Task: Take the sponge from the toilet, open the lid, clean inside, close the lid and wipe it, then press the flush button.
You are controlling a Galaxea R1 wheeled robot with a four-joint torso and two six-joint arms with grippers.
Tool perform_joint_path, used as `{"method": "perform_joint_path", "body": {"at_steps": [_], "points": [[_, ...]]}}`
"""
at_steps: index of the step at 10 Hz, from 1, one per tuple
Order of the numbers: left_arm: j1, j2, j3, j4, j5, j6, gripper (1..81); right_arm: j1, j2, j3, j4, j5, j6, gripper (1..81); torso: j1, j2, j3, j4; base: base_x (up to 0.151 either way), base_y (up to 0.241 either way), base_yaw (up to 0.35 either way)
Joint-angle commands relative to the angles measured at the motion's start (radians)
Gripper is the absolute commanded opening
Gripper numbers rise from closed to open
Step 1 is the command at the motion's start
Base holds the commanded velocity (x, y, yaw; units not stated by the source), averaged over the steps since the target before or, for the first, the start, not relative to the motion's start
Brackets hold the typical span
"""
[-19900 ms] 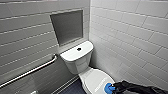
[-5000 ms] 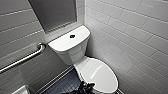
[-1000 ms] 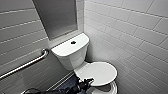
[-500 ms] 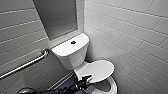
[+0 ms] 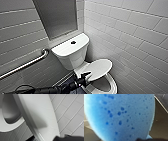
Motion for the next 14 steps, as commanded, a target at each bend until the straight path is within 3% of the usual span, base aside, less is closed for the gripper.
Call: {"method": "perform_joint_path", "body": {"at_steps": [1, 7, 14], "points": [[-0.164, -0.009, 0.025, 0.015, -0.066, -0.012, 81.1, 0.014, -0.035, 0.026, -0.011, -0.058, 0.004, 1.0, 0.000, 0.000, 0.000, 0.000, 0.000, 0.000, 0.000], [-0.215, -0.179, -0.018, 0.005, -0.137, -0.071, 81.1, 0.010, -0.039, 0.038, -0.015, -0.058, 0.002, 1.0, 0.000, 0.000, 0.000, 0.000, 0.000, 0.000, 0.000], [-0.208, -0.201, -0.111, 0.006, -0.173, -0.061, 81.1, 0.002, -0.049, 0.055, -0.014, -0.058, 0.002, 1.0, 0.000, 0.000, 0.000, 0.000, 0.000, 0.000, 0.000]]}}
